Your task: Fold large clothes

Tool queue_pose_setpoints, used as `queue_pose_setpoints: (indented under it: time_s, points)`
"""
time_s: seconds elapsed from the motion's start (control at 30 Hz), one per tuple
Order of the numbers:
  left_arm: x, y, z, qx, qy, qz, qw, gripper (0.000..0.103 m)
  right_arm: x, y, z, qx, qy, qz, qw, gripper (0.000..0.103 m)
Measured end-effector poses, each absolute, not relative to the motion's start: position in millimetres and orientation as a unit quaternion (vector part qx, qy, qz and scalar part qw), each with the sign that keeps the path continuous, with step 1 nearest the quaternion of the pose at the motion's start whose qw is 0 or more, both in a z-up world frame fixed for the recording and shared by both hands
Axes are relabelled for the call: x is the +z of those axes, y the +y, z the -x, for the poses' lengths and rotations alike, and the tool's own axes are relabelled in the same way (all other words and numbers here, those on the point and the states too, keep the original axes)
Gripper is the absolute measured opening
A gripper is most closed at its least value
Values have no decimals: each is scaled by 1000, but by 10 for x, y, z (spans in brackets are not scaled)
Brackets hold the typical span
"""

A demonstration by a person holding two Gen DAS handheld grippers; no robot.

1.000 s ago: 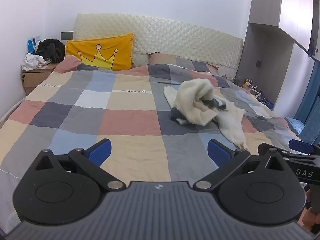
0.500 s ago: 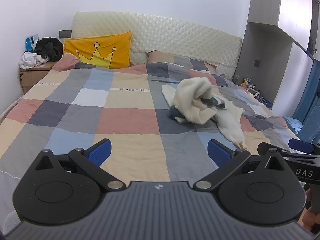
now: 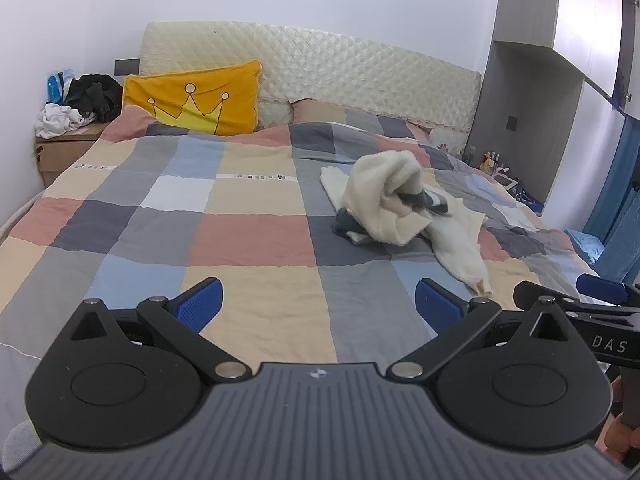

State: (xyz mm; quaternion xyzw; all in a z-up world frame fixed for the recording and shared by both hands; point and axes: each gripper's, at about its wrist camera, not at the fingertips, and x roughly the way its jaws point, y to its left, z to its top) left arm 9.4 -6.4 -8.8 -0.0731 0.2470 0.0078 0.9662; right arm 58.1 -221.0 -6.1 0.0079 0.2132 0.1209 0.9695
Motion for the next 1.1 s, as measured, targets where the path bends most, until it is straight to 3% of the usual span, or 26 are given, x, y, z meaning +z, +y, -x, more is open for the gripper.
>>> queue_pose_setpoints:
  time_s: [1.1]
  points:
    - [-134,-51,-139,3,252,75,965,103,-156,-2232,-608,119,218,-11,969,103]
